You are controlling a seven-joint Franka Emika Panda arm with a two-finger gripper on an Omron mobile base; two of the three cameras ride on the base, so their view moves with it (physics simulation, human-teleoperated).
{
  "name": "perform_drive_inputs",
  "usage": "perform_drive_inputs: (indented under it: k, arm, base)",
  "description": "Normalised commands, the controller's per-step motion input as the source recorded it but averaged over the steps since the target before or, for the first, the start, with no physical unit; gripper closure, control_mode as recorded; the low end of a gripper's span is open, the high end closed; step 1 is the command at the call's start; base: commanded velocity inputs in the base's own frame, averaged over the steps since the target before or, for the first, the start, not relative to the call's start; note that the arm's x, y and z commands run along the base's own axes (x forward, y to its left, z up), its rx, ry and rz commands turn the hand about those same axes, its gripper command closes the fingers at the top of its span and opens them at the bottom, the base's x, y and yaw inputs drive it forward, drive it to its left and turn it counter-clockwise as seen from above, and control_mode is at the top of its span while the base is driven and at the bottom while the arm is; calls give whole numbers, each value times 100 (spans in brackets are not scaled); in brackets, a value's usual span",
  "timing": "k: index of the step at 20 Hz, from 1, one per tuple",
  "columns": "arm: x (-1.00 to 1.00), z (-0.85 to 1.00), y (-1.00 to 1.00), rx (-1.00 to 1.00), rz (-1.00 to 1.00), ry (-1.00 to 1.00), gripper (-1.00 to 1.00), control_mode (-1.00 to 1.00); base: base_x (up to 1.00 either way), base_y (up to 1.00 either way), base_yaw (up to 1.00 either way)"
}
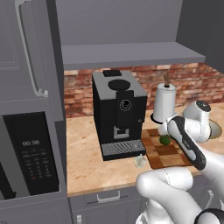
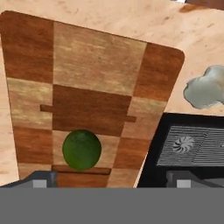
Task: Open the cabinet. Place the bowl and condiment on the counter. Then place the lime and garlic on the cutting board.
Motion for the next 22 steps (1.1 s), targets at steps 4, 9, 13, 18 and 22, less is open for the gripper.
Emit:
perform_drive_inputs:
  k: [4, 9, 13, 18, 22]
  arm:
    - [-55, 42, 11, 0, -8, 0, -100, -100]
    - [-56, 35, 7, 0, -6, 0, -100, -100]
    - [-51, 26, 10, 0, -7, 0, -100, -100]
    - [-30, 29, 23, 0, -2, 0, -100, -100]
    - [-29, 14, 26, 0, -1, 0, -100, -100]
  base:
    - [0, 0, 0]
    - [0, 0, 0]
    - [0, 0, 0]
    - [0, 0, 0]
    - [0, 0, 0]
